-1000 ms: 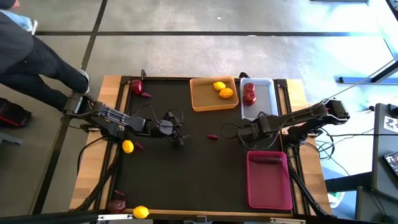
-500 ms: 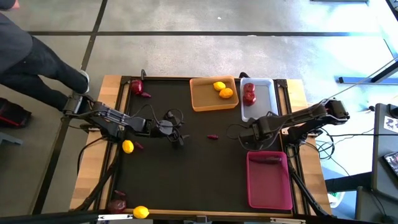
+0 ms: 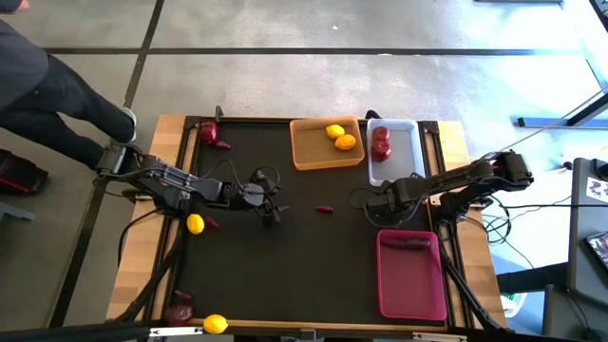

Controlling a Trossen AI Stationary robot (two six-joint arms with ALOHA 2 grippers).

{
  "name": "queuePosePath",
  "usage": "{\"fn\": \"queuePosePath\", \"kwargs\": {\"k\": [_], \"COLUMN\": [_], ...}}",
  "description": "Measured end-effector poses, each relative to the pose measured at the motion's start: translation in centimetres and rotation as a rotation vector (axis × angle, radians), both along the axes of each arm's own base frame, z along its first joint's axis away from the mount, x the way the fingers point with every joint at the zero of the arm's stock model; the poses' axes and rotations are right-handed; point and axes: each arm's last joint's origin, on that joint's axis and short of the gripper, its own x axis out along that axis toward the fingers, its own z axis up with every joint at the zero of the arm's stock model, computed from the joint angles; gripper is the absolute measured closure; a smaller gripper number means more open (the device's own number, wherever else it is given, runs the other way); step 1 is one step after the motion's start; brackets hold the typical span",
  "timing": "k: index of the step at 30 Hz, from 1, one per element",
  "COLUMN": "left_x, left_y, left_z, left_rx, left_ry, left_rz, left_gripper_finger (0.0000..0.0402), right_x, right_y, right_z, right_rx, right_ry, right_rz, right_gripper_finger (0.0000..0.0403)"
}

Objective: Sort produce into baskets
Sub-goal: Put the red apple into the white bin

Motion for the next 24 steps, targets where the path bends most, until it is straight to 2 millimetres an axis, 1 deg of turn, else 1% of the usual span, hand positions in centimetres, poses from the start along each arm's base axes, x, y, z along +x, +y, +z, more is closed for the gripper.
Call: {"fn": "queuePosePath", "kwargs": {"k": [5,14,18,24], "left_x": [0.0,0.0,0.0,0.0], "left_y": [0.0,0.0,0.0,0.0], "left_z": [0.0,0.0,0.0,0.0], "left_rx": [0.000,0.000,0.001,0.000], "left_ry": [0.000,0.000,-0.001,-0.001], "left_rz": [0.000,0.000,0.000,0.000], "left_gripper_finger": [0.0038,0.0038,0.0038,0.0038], "right_x": [0.0,0.3,0.7,2.1], "right_y": [-0.1,-0.3,-0.2,-0.1], "right_z": [-0.4,-0.4,0.1,1.7], "right_rx": [0.017,-0.039,-0.033,-0.023], "right_ry": [-0.014,-0.040,-0.050,-0.135], "right_rz": [0.010,0.050,0.051,0.078], "right_gripper_finger": [0.0098,0.0157,0.0174,0.0175]}}
